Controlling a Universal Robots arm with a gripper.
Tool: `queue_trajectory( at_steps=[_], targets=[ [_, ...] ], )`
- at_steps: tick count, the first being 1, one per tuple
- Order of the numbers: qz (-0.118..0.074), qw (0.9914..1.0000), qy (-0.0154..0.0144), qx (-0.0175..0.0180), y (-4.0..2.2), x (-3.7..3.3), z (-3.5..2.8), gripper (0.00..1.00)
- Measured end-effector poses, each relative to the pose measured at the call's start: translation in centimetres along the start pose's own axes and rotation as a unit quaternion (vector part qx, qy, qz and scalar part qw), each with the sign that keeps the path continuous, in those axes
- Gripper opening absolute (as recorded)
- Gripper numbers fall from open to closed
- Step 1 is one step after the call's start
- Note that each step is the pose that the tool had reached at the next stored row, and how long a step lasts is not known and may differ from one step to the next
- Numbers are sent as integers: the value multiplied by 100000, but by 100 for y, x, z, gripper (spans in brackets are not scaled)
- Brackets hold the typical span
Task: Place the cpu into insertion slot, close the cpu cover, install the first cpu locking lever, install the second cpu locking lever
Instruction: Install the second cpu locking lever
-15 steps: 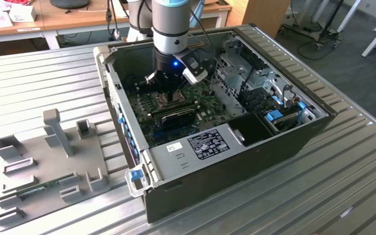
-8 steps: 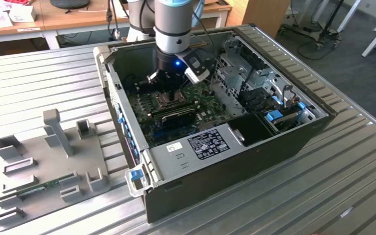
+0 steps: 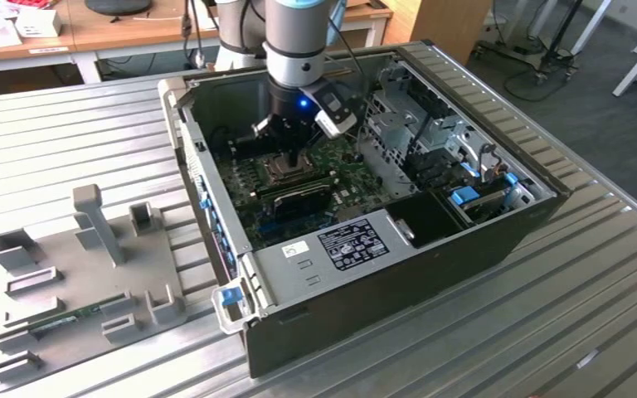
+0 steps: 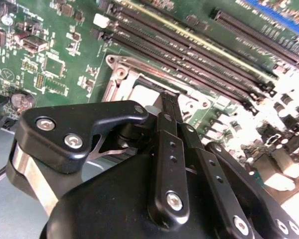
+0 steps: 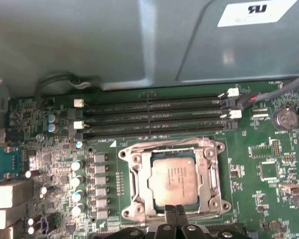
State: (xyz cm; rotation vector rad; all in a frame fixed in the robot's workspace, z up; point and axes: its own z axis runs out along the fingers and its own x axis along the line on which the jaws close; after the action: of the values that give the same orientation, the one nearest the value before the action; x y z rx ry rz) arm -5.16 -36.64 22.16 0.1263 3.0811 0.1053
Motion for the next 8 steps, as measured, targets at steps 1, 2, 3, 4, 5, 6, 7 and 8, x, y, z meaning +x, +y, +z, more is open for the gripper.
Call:
queue_trajectory(
  at_steps=[1, 2, 3, 4, 5, 6, 7, 8],
  targets=[
    [8, 100000, 0, 0, 13, -3, 2, 10],
    [8, 100000, 0, 0, 27, -5, 3, 10],
    [8, 100000, 1, -1, 40, -8, 5, 10],
    [5, 100000, 2, 2, 52, -10, 6, 10],
    [5, 100000, 3, 3, 62, -11, 7, 10],
    [6, 100000, 1, -2, 67, -12, 8, 10],
    [-1, 100000, 3, 1, 68, -12, 8, 10],
    [-3, 100000, 0, -5, 69, -11, 8, 10]
  ],
)
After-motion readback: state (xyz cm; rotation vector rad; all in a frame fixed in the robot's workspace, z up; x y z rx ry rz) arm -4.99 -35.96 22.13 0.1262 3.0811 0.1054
